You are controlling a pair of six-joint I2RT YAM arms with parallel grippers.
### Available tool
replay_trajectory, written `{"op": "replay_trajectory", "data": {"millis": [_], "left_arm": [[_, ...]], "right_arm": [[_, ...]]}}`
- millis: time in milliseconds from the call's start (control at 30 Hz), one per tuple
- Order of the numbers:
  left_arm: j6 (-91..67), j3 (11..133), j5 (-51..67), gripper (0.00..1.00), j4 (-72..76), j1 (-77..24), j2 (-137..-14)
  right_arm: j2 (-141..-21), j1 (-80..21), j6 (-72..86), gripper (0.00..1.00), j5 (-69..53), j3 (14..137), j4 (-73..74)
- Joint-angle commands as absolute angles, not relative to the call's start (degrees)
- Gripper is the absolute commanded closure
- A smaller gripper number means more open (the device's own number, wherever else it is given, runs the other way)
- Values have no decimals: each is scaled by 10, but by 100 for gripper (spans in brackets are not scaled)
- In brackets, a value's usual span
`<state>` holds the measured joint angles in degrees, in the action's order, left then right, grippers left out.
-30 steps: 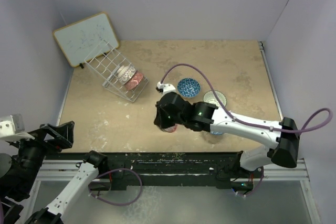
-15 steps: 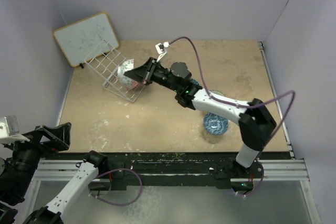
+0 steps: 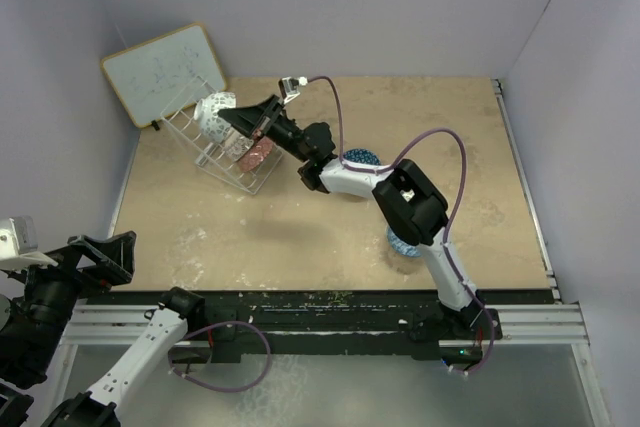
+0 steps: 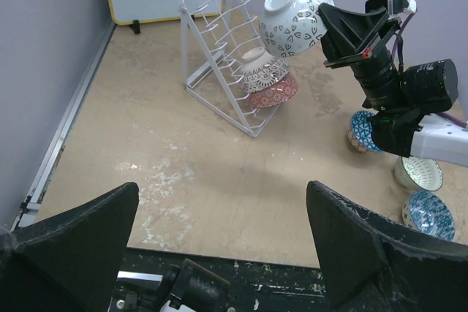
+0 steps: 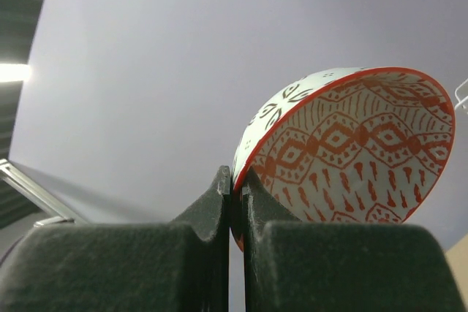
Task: Load the bowls into the dish rack
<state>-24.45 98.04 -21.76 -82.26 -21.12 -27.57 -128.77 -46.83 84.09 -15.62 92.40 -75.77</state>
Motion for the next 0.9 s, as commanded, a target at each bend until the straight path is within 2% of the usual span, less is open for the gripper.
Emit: {"op": "replay_trajectory", "data": {"millis": [0, 300, 867], "left_arm": [[-235, 983, -229, 1, -819, -211, -290], [-233, 968, -230, 1, -817, -211, -287], [-236, 967, -230, 1, -821, -211, -285]], "right_arm": [[-1286, -461, 890, 100, -105, 974, -873], [-1288, -461, 890, 100, -17, 935, -842], [-1353, -472, 914, 100, 1, 971, -801]]}}
